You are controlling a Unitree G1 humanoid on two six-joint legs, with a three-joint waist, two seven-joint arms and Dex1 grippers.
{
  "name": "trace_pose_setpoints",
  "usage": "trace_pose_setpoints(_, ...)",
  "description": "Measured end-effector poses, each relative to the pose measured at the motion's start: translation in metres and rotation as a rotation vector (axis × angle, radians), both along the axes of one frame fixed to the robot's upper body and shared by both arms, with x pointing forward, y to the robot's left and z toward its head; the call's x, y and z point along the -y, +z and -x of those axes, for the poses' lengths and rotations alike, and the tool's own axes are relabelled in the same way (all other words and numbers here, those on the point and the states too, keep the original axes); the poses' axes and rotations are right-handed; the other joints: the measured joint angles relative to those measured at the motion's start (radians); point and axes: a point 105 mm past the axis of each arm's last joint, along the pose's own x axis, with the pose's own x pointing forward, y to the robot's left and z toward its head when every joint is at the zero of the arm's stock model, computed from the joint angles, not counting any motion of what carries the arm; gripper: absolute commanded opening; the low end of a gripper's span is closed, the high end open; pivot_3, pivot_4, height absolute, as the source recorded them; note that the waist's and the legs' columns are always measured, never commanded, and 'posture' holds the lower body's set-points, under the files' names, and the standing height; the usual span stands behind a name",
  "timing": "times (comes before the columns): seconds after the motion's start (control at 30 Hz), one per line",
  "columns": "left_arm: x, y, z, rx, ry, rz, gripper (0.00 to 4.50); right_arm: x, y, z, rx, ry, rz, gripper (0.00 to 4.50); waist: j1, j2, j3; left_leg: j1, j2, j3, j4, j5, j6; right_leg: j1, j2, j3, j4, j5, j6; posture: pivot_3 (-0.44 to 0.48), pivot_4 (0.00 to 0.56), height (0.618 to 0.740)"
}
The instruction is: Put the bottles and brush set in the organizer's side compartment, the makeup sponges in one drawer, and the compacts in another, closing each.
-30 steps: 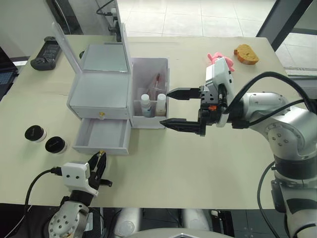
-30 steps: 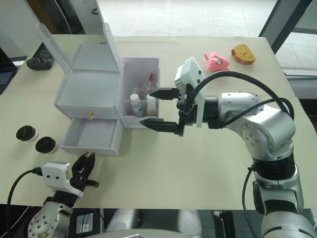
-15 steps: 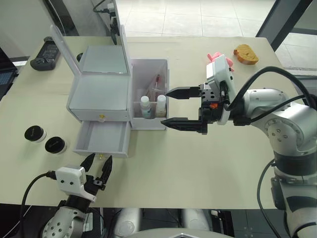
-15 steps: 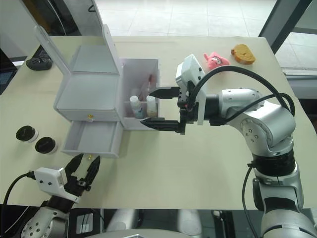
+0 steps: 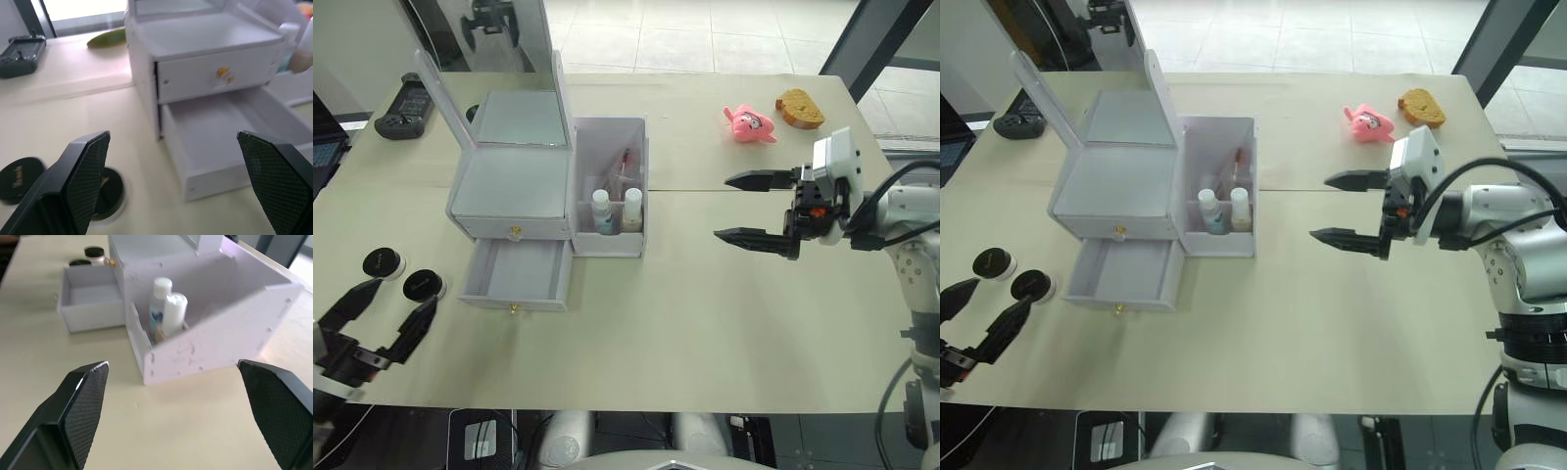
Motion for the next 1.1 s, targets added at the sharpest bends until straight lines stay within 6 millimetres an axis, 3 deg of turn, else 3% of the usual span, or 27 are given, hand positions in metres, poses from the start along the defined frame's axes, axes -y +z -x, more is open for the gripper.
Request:
trace_pose_setpoints(0.07, -0.034, 0.010, 0.001, -0.054, 0.016, -0.078, 4.48, 0.026, -0.015, -0.009, -0.009, -0.081, 0.014, 4.50, -0.006, 0.000, 0.000, 0.000, 0.000, 0.000, -0.001, 0.000, 0.000, 0.000, 0.000, 0.000, 0.000, 0.000, 0.000, 0.000, 0.150, 0.740)
trace_pose_setpoints(0.37, -0.113, 0.016, 0.025, -0.153, 0.134, -0.149, 4.48, 0.128, -0.049, -0.017, -0.046, -0.454, -0.050, 4.50, -0.027, 0.002, 0.001, 0.002, 0.002, 0.001, -0.005, 0.000, 0.000, 0.000, 0.002, 0.001, -0.003, 0.000, -0.001, 0.000, 0.150, 0.740)
trace_pose_setpoints(0.5, -0.127, 0.007, 0.033, -0.159, 0.172, -0.109, 4.48, 0.144, -0.054, -0.015, -0.044, -0.509, -0.077, 4.50, -0.042, 0.005, 0.001, 0.002, 0.004, 0.002, -0.006, 0.000, 0.000, -0.001, 0.003, 0.002, -0.002, 0.000, -0.001, 0.000, 0.150, 0.740)
trace_pose_setpoints(0.63, -0.130, 0.014, 0.025, -0.129, 0.170, -0.121, 4.48, 0.139, -0.046, -0.017, -0.021, -0.484, -0.084, 4.50, -0.048, 0.004, 0.001, 0.003, 0.004, 0.002, -0.006, 0.000, 0.000, -0.001, 0.003, 0.002, 0.000, 0.000, -0.001, 0.000, 0.150, 0.740)
trace_pose_setpoints(0.77, -0.124, 0.019, 0.015, -0.096, 0.152, -0.109, 4.48, 0.114, -0.035, -0.019, -0.062, -0.395, -0.132, 4.50, -0.048, 0.005, 0.001, 0.002, 0.004, 0.002, -0.006, 0.000, 0.000, -0.003, 0.003, 0.002, 0.003, 0.000, -0.001, 0.000, 0.150, 0.740)
trace_pose_setpoints(1.0, -0.102, 0.013, 0.006, -0.056, 0.201, -0.006, 4.48, 0.029, 0.015, -0.005, -0.185, -0.098, -0.165, 4.50, -0.047, 0.006, 0.001, 0.001, 0.005, 0.001, -0.005, 0.000, 0.000, -0.004, 0.003, 0.002, 0.003, 0.000, -0.001, 0.000, 0.150, 0.740)
trace_pose_setpoints(1.1, -0.082, 0.000, 0.009, -0.083, 0.246, 0.060, 4.48, -0.011, 0.054, 0.003, -0.151, 0.048, -0.183, 4.50, -0.047, 0.006, 0.001, 0.001, 0.005, 0.002, -0.005, 0.000, 0.000, -0.005, 0.002, 0.003, 0.003, 0.000, -0.001, 0.000, 0.150, 0.740)
